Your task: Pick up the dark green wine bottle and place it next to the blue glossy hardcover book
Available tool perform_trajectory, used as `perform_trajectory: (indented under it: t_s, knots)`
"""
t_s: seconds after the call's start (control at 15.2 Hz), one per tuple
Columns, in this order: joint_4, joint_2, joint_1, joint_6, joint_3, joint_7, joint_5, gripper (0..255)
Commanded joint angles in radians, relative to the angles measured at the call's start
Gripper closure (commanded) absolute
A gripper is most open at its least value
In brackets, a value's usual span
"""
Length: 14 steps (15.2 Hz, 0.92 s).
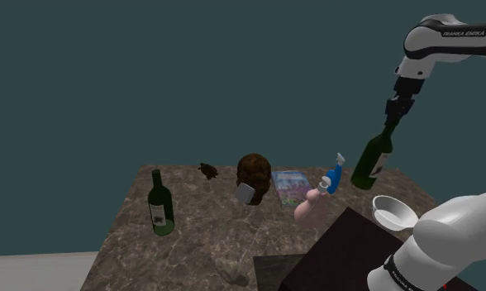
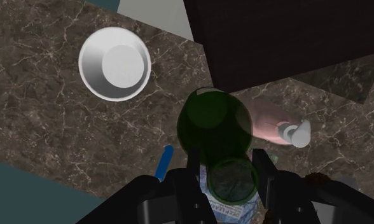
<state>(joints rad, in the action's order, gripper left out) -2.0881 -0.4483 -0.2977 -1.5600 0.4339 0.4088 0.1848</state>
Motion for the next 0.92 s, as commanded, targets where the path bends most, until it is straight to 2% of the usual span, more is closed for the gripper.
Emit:
perform_trajectory:
  t_s: [0.0, 0.86]
  knots:
    - [-0.033, -0.005, -0.002, -0.028, 0.003, -0.001, 0.004, 255]
    - [-0.202, -0.001, -0.01, -0.203, 0.028, -0.006, 0.019, 255]
